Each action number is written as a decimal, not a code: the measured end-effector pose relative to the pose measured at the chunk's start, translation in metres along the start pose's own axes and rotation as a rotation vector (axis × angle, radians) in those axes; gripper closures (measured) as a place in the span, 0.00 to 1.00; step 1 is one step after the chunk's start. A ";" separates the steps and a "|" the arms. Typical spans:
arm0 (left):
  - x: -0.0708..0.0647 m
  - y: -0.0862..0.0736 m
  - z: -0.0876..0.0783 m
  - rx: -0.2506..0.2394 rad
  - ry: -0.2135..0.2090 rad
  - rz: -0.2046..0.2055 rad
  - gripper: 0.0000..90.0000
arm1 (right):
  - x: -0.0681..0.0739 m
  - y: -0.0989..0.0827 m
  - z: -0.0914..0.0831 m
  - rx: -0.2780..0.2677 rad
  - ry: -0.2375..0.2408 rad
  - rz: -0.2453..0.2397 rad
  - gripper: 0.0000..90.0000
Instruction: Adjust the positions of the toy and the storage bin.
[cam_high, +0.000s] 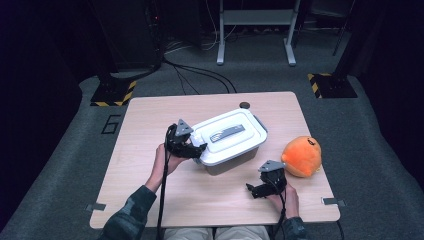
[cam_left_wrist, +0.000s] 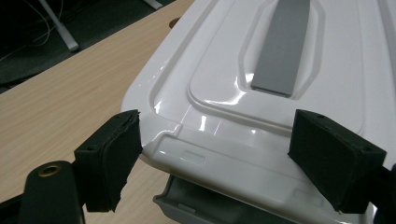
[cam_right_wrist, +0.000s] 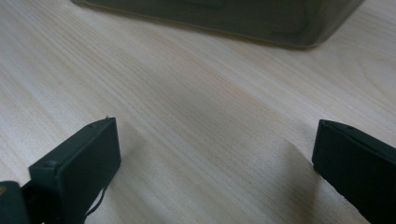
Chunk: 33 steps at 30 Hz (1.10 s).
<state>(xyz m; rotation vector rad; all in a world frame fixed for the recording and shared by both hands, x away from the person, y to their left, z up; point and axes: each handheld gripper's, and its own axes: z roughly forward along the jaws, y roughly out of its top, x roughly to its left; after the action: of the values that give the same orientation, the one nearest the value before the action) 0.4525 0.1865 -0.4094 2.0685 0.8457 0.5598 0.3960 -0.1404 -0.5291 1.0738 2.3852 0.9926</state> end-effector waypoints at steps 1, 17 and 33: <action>0.000 0.000 0.000 0.001 -0.003 -0.003 0.18 | 0.000 0.000 0.000 0.000 -0.001 -0.002 0.00; -0.016 0.053 0.040 0.029 -0.172 0.111 0.12 | 0.000 0.000 0.000 -0.001 0.008 -0.001 0.02; -0.025 0.066 0.066 0.049 -0.198 0.126 0.50 | -0.001 0.000 -0.001 -0.003 0.020 0.006 0.04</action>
<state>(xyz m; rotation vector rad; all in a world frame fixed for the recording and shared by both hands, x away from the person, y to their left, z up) 0.5024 0.1050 -0.3955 2.1913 0.6232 0.3964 0.3962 -0.1415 -0.5289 1.0760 2.3973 1.0134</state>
